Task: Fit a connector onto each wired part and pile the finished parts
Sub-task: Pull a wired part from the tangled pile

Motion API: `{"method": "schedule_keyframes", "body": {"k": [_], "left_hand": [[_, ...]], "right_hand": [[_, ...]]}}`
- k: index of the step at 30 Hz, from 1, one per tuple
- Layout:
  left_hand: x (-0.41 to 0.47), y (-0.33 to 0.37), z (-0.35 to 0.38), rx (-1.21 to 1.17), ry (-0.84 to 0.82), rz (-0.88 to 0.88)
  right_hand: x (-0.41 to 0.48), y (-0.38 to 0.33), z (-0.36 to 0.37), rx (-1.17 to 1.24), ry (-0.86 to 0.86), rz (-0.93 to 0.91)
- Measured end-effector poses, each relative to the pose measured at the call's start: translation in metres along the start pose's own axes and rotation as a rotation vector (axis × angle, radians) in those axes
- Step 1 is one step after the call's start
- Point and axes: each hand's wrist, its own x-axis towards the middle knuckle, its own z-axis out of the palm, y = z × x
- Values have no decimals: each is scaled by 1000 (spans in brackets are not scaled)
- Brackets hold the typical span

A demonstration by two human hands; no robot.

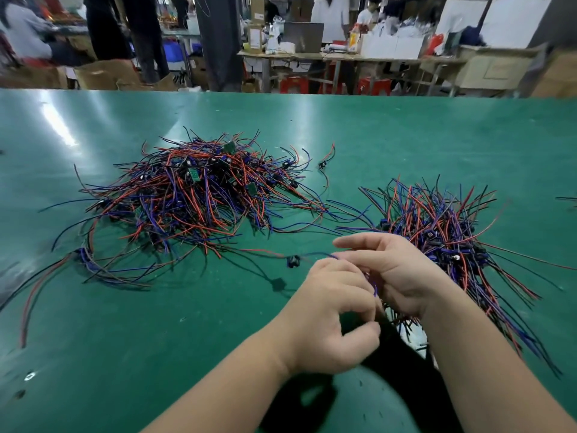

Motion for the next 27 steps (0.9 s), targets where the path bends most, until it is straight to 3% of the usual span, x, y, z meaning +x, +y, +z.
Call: {"method": "schedule_keyframes", "body": {"k": [3, 6, 9, 11, 16, 21, 25, 27], "left_hand": [[2, -3, -4, -281, 151, -105], [4, -9, -11, -427, 316, -506], [12, -22, -20, -596, 465, -821], [16, -25, -25, -789, 560, -842], [17, -25, -32, -1084, 717, -686], [16, -19, -41, -1243, 616, -711], [14, -17, -38, -1121, 402, -840], [11, -16, -34, -1088, 268, -881]], "right_hand": [[3, -3, -1, 209, 79, -88], [3, -9, -4, 340, 56, -121], [-1, -9, -1, 308, -9, -92], [-2, -7, 3, 281, -36, -63], [-7, -2, 8, 144, -147, 44], [-13, -3, 8, -38, -260, 63], [-2, -3, 5, 36, -146, -56], [0, 1, 5, 39, -173, -79]]}}
